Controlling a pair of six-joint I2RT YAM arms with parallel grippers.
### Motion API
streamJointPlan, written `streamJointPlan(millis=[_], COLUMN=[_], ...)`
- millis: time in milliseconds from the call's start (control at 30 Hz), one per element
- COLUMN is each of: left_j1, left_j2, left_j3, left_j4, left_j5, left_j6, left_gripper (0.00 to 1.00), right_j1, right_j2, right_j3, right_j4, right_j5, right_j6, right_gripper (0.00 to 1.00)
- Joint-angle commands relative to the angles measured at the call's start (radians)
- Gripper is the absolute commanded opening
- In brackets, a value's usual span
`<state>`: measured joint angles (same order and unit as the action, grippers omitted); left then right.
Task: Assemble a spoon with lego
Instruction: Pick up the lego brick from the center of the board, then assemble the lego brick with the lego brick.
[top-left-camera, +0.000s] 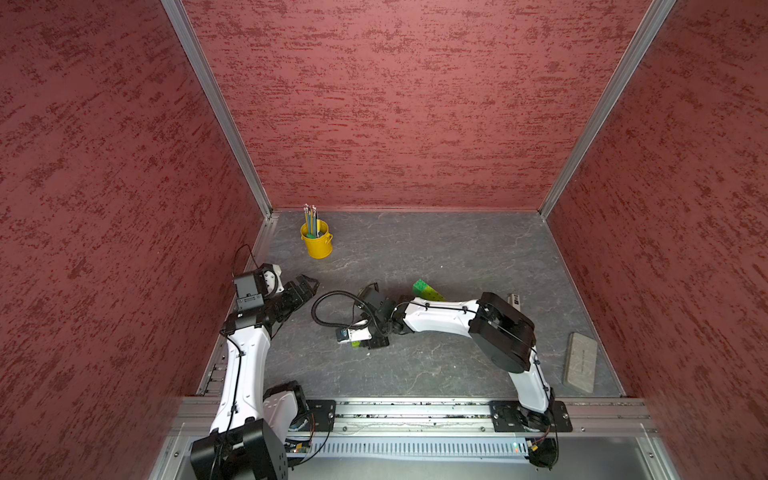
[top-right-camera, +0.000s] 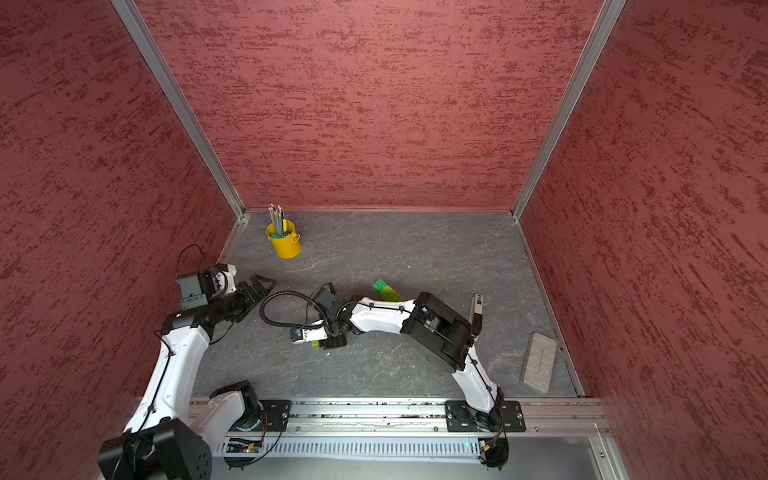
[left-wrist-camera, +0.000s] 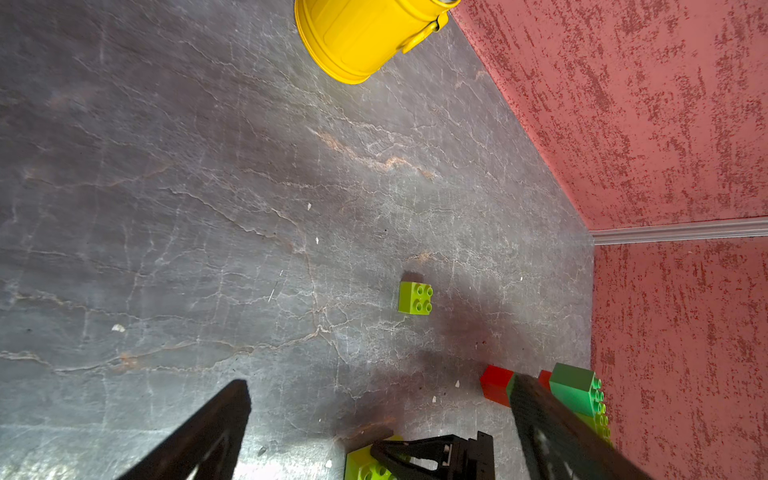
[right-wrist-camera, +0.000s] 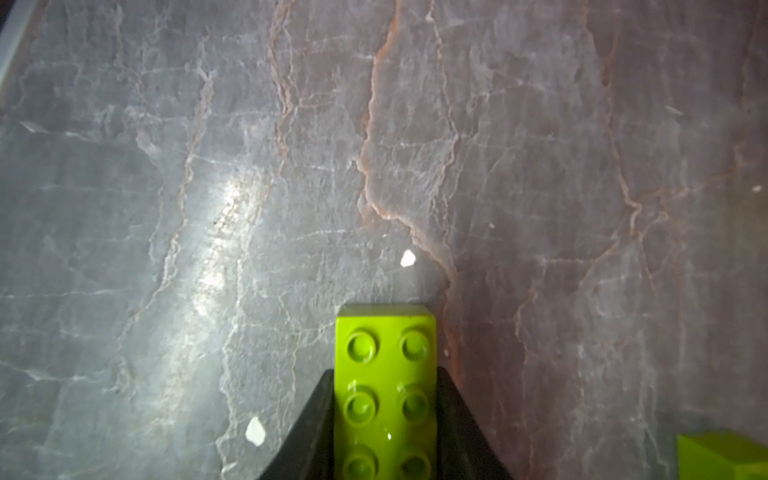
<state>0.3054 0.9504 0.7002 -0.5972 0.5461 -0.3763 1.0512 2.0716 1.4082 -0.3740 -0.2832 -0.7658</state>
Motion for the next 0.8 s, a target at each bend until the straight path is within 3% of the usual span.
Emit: streamJointPlan(millis=[0, 300, 367, 600, 767], left_j1=[-0.021, -0.072, -0.127, -0.479, -0.593], left_j2=[-0.017, -0.063, -0.071, -0.022, 0.090], left_j3=[-0.006, 0.003, 0.002, -0.044, -0.043], left_j4=[0.019, 0.015, 0.044, 0.297, 0.399], left_j5=[0.007, 0.036, 0.015, -0.157, -0.188], left_j6=[0.014, 0.003, -0.016, -0.179, -0.214], left_gripper=[1.00, 1.00, 1.00, 1.00, 1.00], right_j1=[0.000, -0.004, -0.019, -0.111, -0.157], right_j2=[-0.118, -0.419, -0.452, -0.518, -0.533], right_j3=[-0.003, 0.051, 0.092, 0.236, 0.245], right_j4=[-0.006, -0.177, -0.265, -0.522, -0.608], right_j5=[0.021, 0.280, 0.354, 0.464, 0.454], right_j6=[0.129, 0.489, 0.556, 0.690, 0.737], right_gripper=[0.32, 0.31, 0.30, 0.31, 0.31])
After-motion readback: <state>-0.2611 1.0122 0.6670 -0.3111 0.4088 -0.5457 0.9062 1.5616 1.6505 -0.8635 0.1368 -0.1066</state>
